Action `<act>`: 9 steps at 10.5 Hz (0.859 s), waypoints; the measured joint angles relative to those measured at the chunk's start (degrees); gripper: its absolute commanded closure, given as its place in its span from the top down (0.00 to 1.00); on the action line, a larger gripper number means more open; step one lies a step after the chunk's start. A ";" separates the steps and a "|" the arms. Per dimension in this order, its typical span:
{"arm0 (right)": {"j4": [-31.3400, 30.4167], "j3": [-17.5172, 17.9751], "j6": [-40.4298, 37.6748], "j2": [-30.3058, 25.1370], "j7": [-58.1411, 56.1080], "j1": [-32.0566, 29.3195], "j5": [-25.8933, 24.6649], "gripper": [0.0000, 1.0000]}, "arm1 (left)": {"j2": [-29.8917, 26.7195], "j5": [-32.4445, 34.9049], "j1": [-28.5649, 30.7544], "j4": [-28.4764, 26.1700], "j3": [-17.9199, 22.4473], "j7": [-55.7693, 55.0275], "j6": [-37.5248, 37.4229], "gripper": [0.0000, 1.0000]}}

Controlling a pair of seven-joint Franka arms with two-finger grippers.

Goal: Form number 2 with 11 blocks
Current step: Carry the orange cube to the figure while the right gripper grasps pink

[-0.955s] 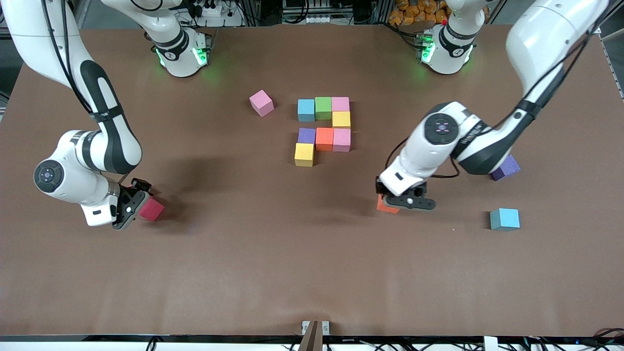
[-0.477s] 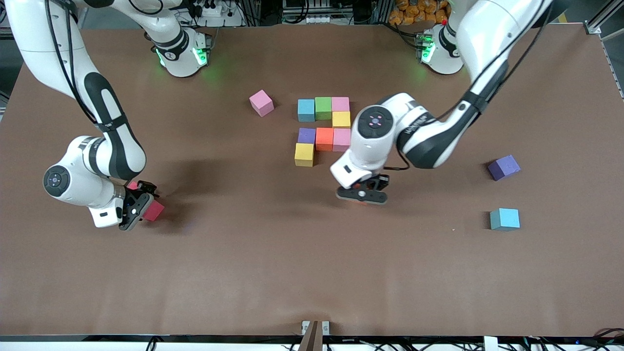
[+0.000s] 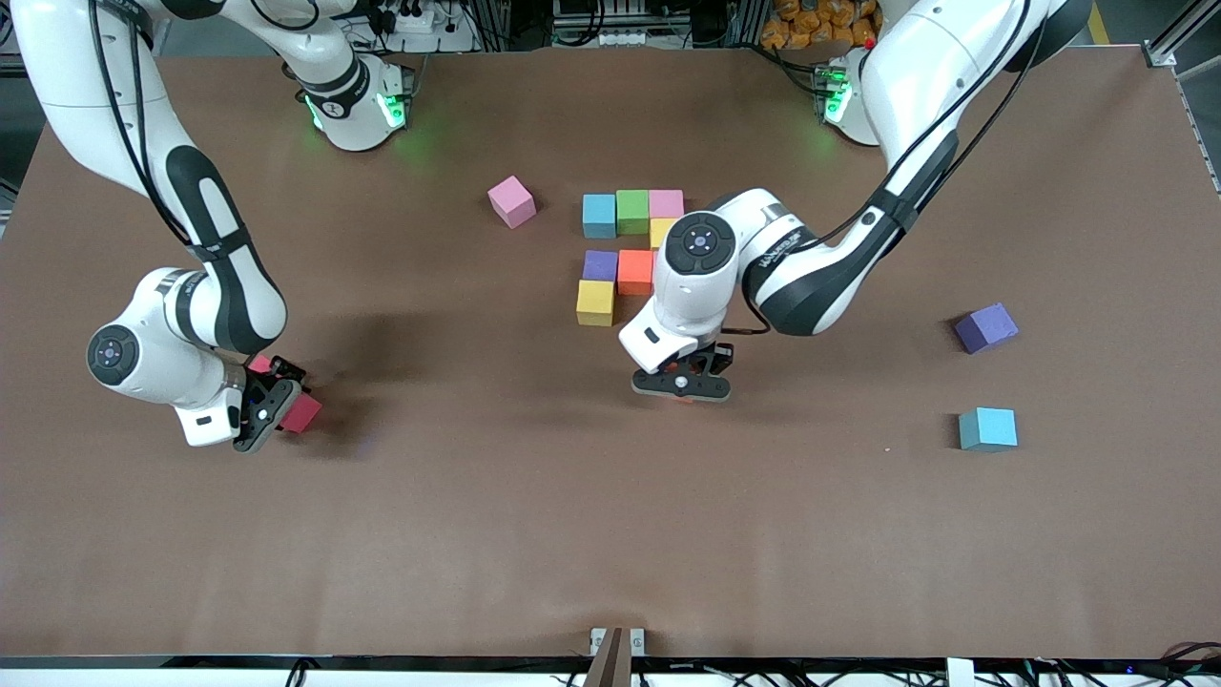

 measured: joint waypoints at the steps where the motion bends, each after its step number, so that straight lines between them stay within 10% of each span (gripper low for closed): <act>1: 0.07 0.01 0.01 -0.02 0.00 0.00 0.02 0.27 | 0.96 -0.74 -1.37 1.44 0.01 -2.75 0.01 0.29; 9: 2.49 1.44 0.10 -0.09 7.78 3.14 2.05 0.27 | 4.78 -1.42 -6.53 5.71 1.32 -11.08 3.85 0.29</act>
